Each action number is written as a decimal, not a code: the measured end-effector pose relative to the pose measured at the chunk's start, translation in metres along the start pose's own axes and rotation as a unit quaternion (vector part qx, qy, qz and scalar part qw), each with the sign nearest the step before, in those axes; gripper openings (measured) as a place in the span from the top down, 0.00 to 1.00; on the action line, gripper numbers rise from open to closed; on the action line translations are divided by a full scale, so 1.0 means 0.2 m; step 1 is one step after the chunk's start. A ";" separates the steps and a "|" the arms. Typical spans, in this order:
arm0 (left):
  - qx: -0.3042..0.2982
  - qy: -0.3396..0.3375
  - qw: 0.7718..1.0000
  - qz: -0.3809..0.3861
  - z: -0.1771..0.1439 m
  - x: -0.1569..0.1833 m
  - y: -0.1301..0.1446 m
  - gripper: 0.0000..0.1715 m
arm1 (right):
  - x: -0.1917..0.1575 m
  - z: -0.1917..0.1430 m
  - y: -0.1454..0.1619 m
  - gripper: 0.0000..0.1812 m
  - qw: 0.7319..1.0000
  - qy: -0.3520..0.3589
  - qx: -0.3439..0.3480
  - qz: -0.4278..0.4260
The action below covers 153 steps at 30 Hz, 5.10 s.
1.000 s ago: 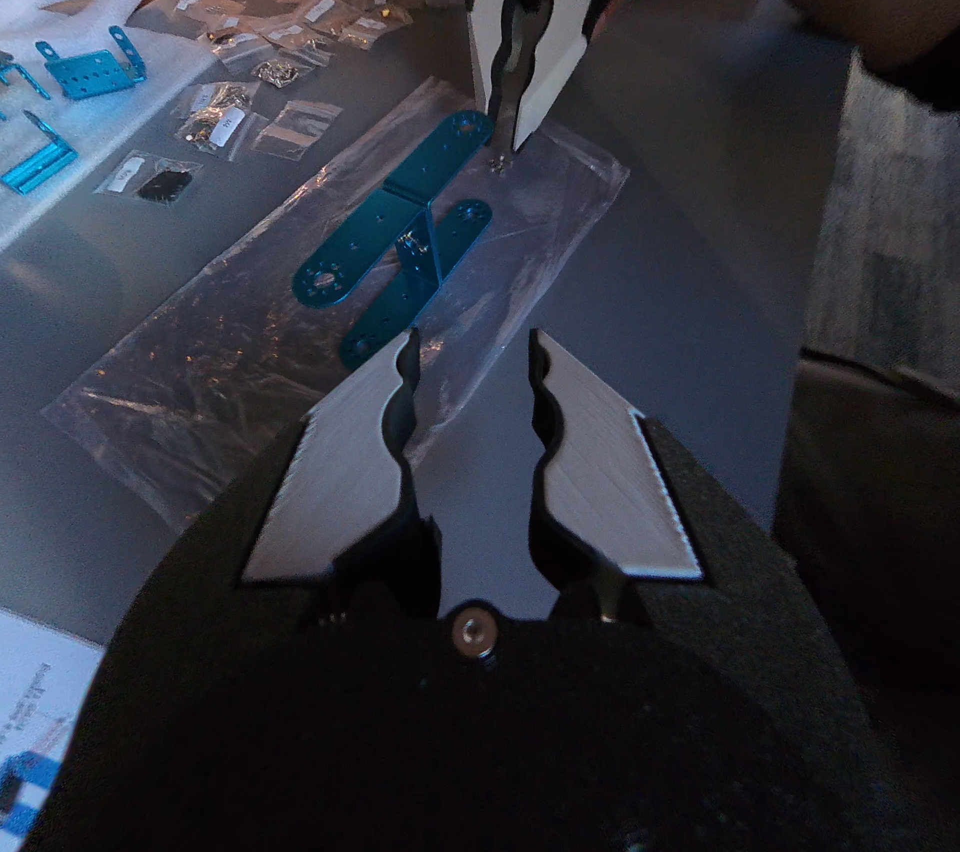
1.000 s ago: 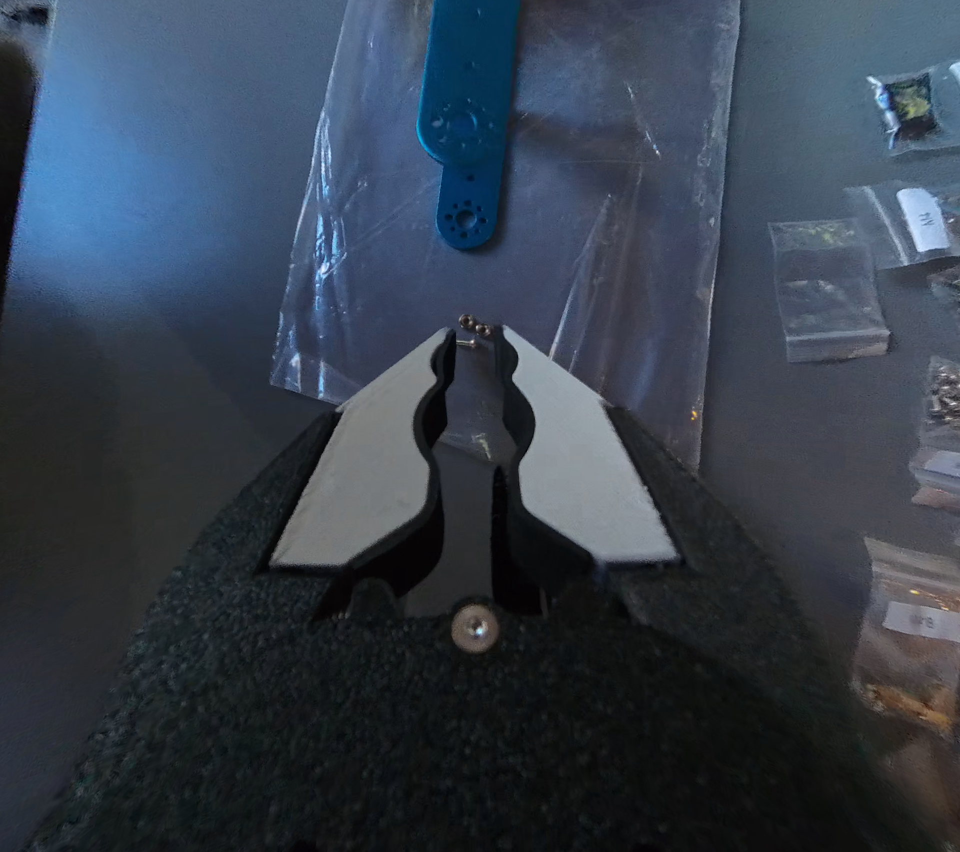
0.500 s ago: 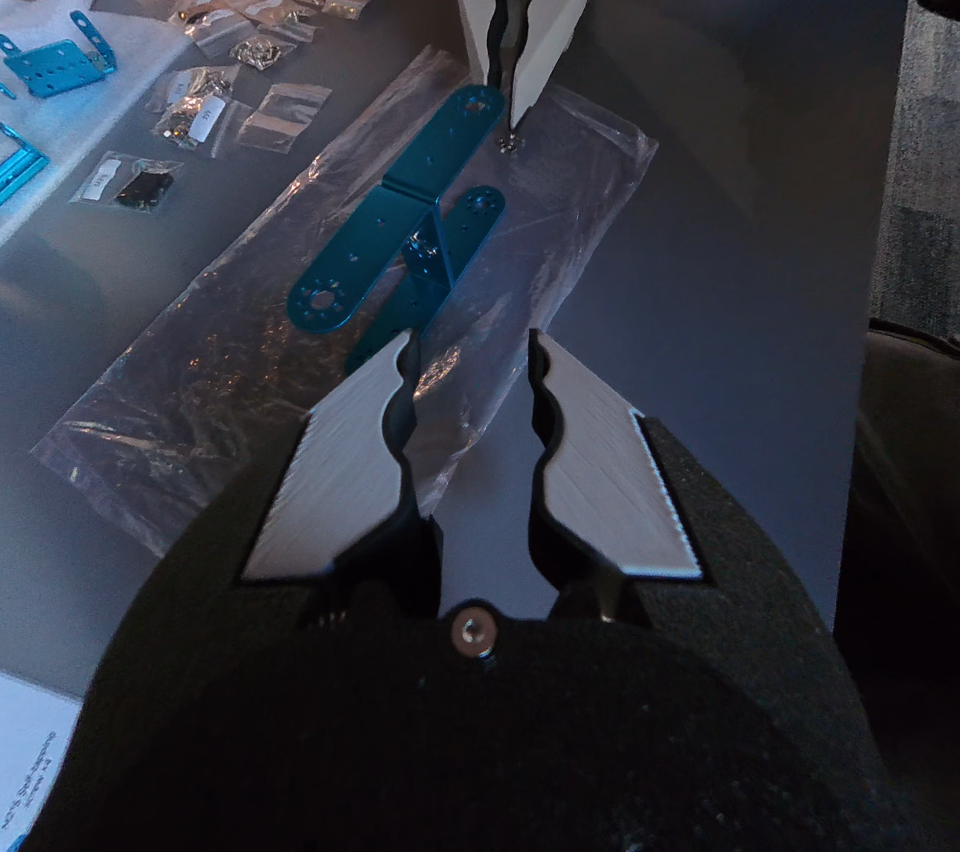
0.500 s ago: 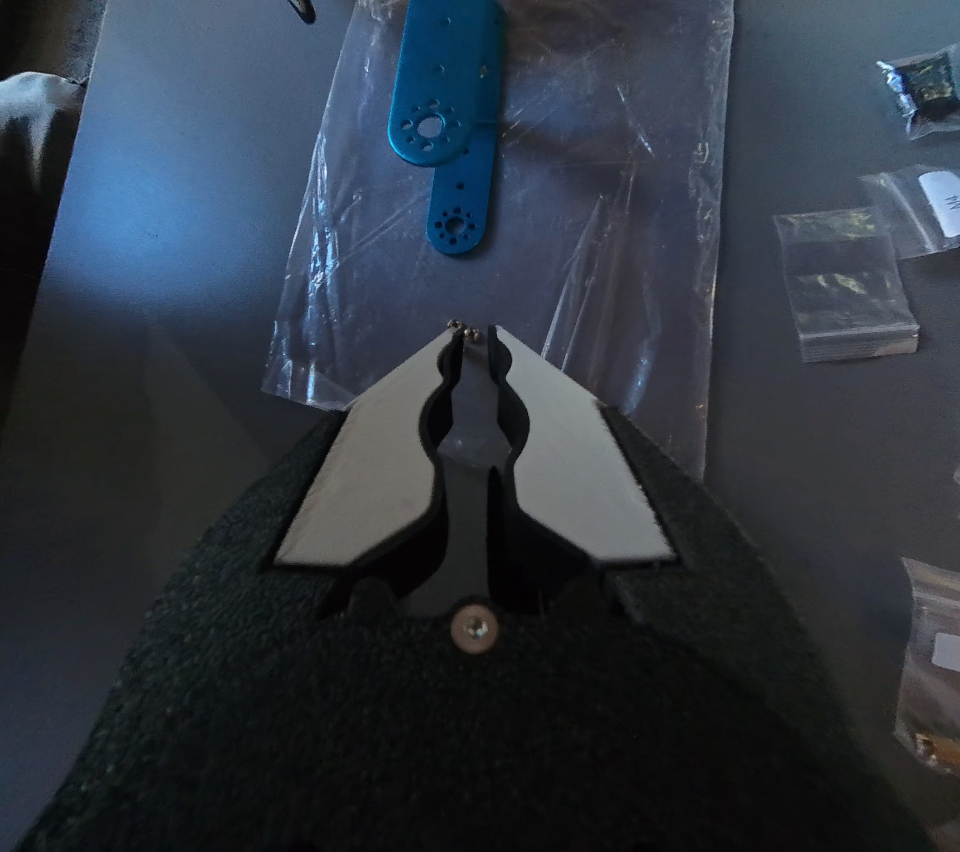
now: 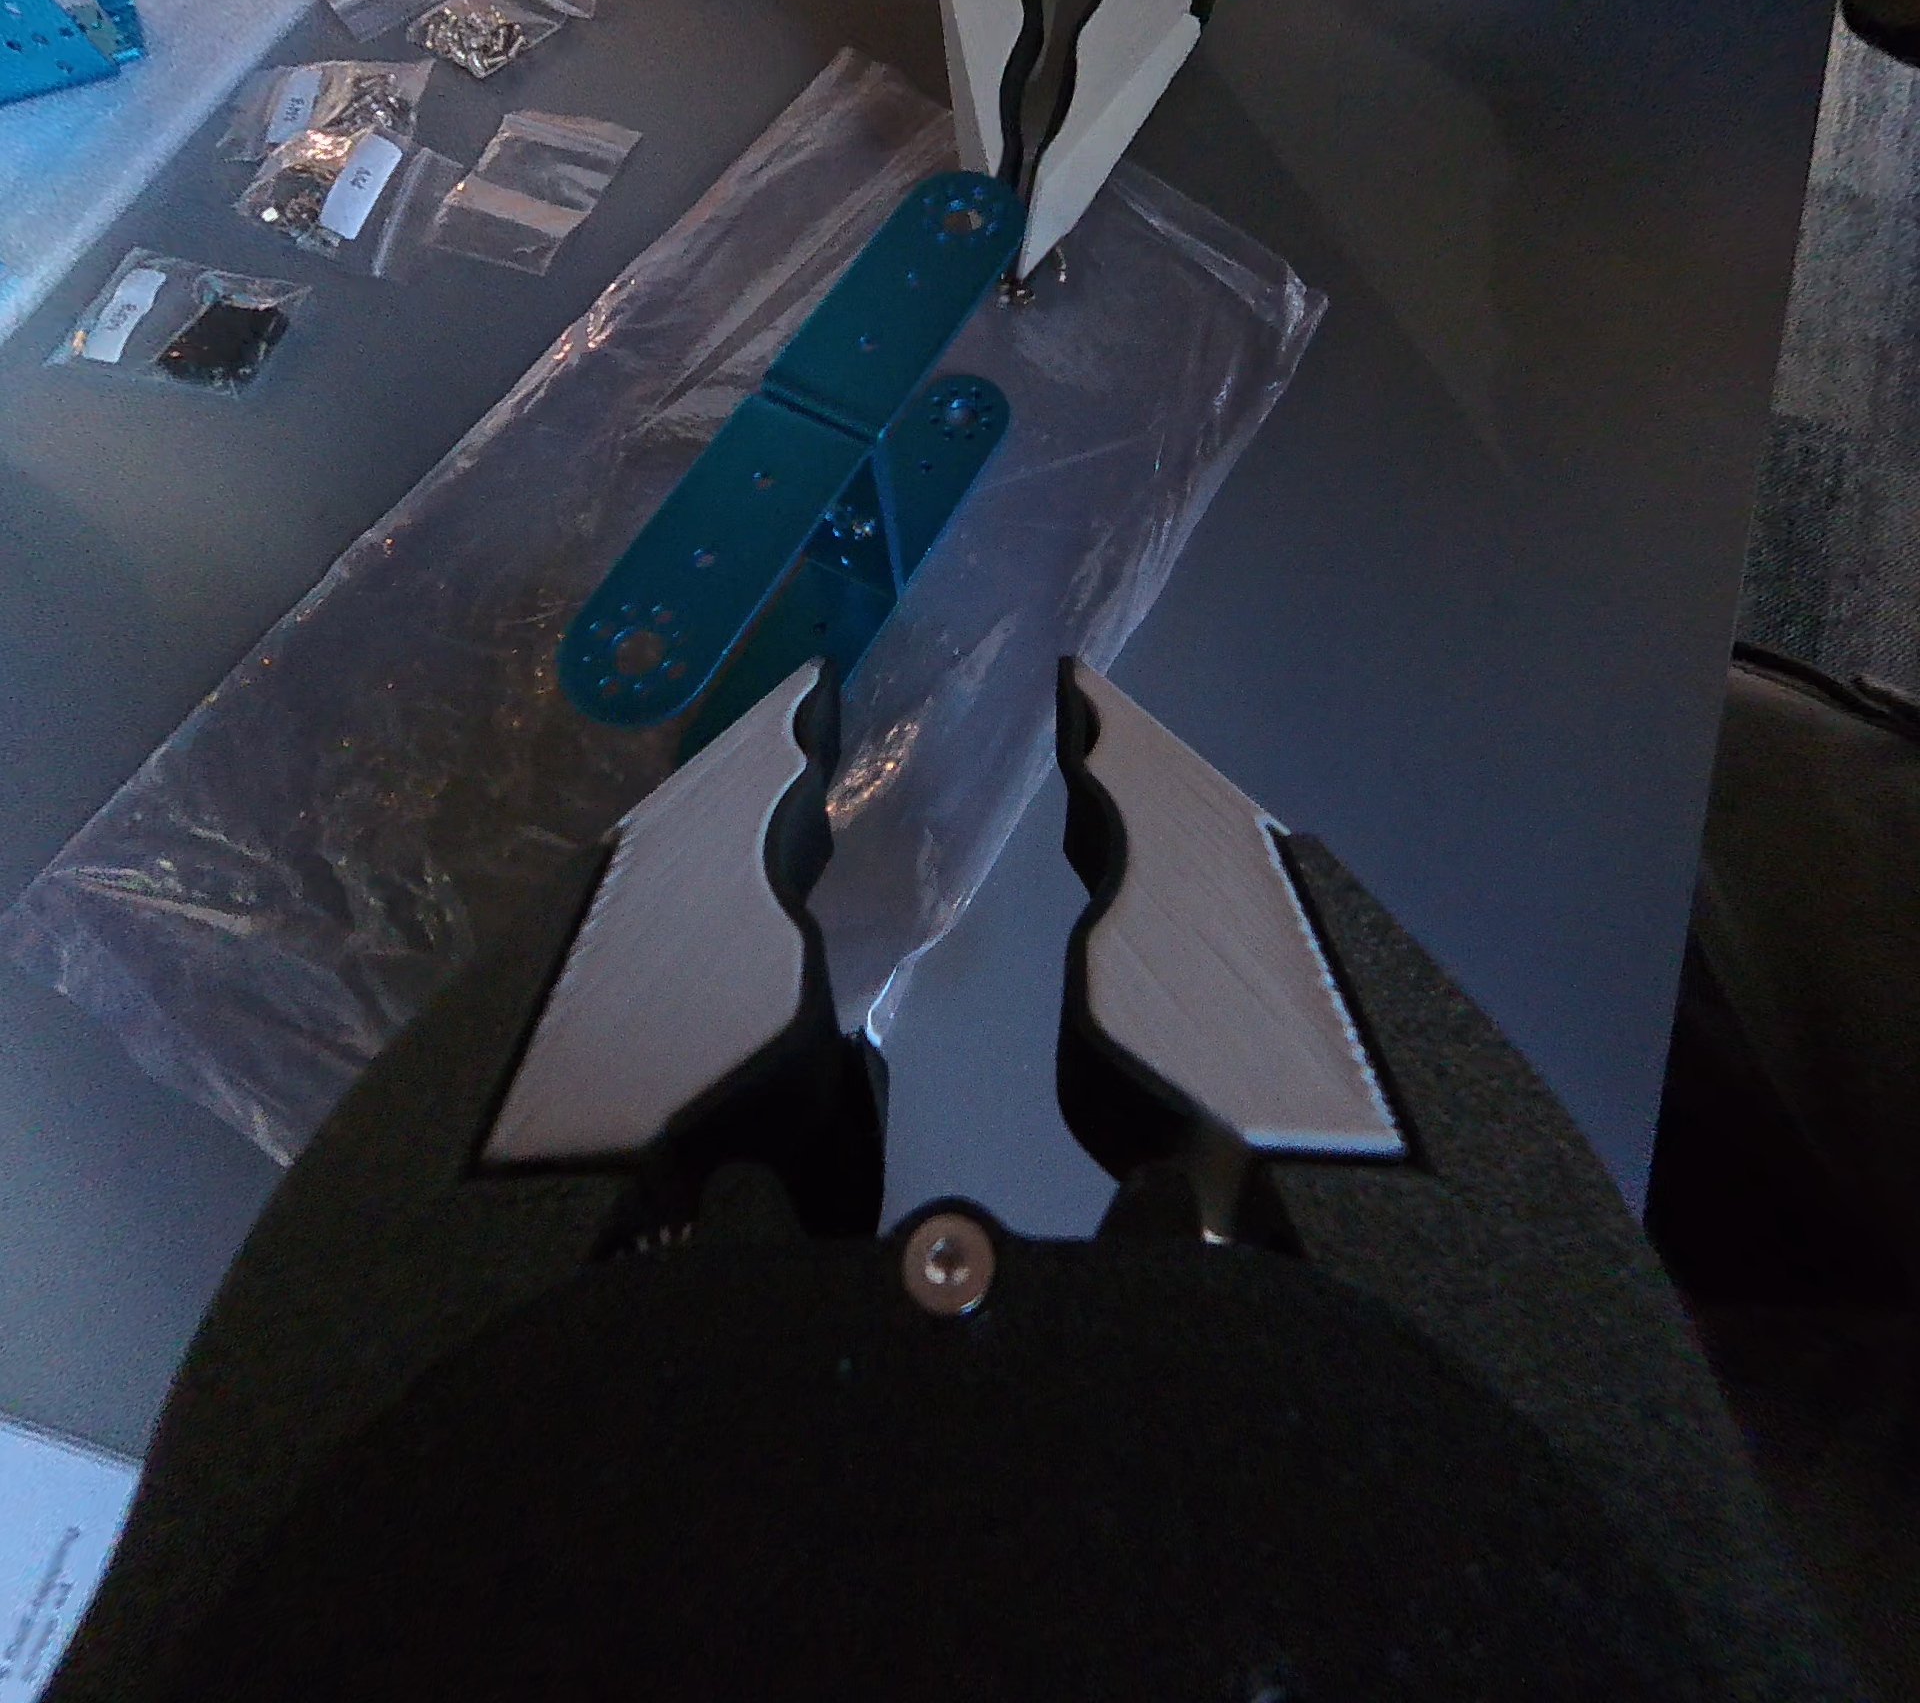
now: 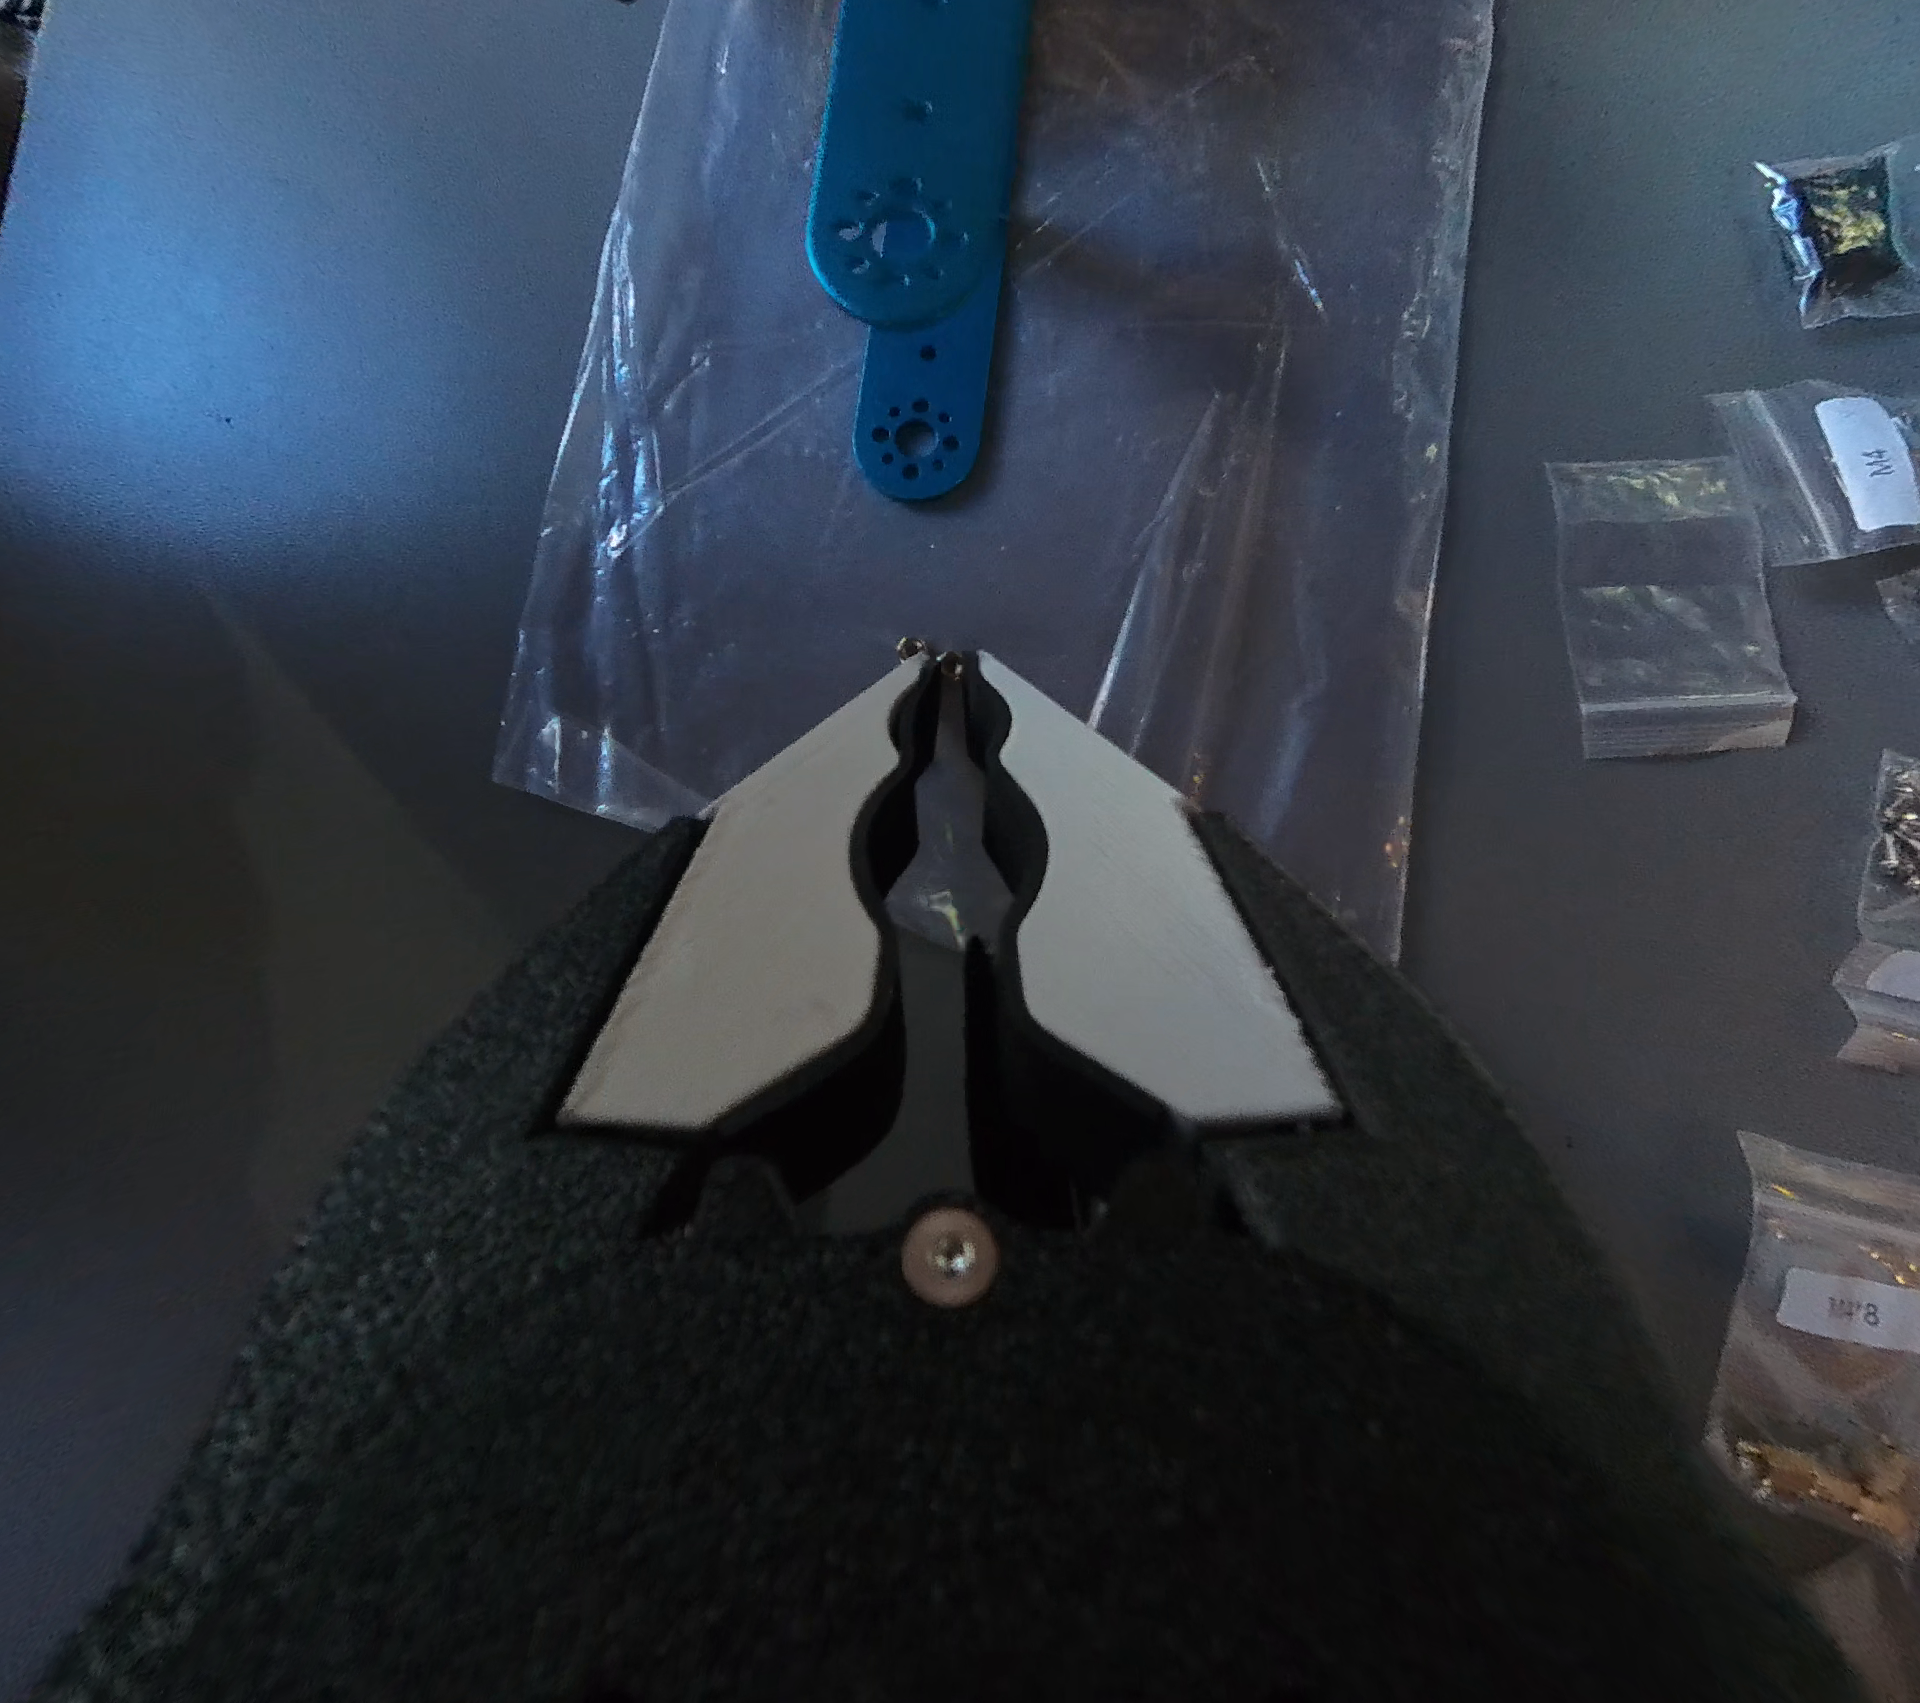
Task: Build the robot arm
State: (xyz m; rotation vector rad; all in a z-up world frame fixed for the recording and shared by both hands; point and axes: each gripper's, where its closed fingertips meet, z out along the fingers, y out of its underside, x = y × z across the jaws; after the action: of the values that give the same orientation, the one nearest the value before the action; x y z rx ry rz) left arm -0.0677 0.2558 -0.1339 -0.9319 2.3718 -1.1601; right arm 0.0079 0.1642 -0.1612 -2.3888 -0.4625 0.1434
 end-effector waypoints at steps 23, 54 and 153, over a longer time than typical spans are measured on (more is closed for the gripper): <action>0.174 0.038 0.982 0.064 -0.27 -0.32 -0.21 0.76 | -0.08 -0.04 -0.01 0.93 0.991 -0.010 -0.133 -0.032; 0.083 0.241 0.960 0.112 -0.22 0.19 -0.02 0.77 | -0.05 0.01 0.00 0.98 0.964 -0.084 -0.205 -0.148; 0.096 0.045 0.985 0.135 -0.12 0.01 -0.04 0.76 | -0.09 0.04 -0.26 0.98 0.960 -0.019 0.083 0.266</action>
State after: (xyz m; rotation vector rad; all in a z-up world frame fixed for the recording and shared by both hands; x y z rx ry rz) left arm -0.0788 0.2638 -0.1126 -0.4869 2.3149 -1.3141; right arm -0.0260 0.1989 -0.1343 -2.2915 0.1819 0.4501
